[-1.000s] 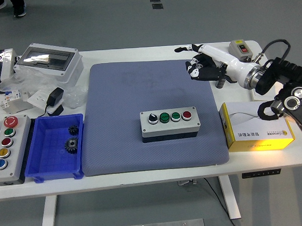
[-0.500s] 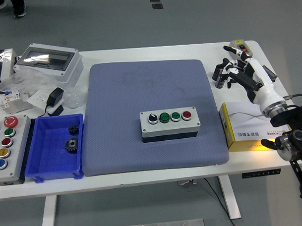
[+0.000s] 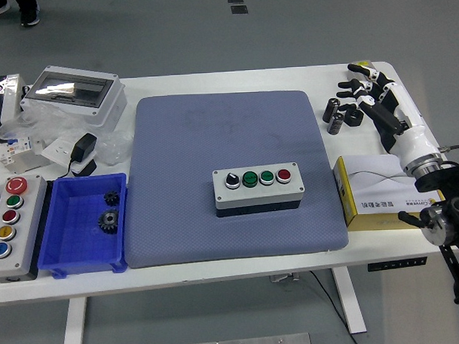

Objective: Pick up the button,place it on the desk,press the button,press the button

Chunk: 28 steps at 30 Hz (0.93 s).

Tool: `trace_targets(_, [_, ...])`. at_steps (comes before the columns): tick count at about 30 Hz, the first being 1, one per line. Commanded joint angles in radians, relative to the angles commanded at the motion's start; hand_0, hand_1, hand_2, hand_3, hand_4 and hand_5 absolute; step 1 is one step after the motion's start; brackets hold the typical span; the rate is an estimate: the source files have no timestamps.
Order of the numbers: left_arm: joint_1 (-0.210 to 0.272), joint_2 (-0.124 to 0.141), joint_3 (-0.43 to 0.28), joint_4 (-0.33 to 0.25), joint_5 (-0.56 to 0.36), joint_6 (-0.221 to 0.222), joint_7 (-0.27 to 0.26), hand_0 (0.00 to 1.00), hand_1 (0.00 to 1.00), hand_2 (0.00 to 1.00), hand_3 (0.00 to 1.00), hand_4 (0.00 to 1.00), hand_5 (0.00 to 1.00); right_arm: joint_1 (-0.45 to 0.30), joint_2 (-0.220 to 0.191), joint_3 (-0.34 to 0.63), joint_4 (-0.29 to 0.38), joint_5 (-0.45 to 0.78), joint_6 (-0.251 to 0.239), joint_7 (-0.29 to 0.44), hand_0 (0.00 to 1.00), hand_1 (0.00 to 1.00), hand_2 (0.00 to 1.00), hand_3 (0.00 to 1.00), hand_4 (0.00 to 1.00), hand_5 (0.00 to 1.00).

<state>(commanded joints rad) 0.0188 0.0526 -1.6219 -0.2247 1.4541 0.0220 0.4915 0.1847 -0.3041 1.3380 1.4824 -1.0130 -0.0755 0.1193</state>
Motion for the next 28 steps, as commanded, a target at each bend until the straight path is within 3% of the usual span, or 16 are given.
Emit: trace_targets(28, [-0.032, 0.030, -0.004, 0.000, 0.002, 0.003, -0.005, 0.724, 0.659, 0.618, 0.665, 0.657, 0.281, -0.019, 0.012, 0.043, -0.015, 0.065, -0.028, 0.067, 0.615, 0.658, 0.705, 0.702, 0.569, 0.308])
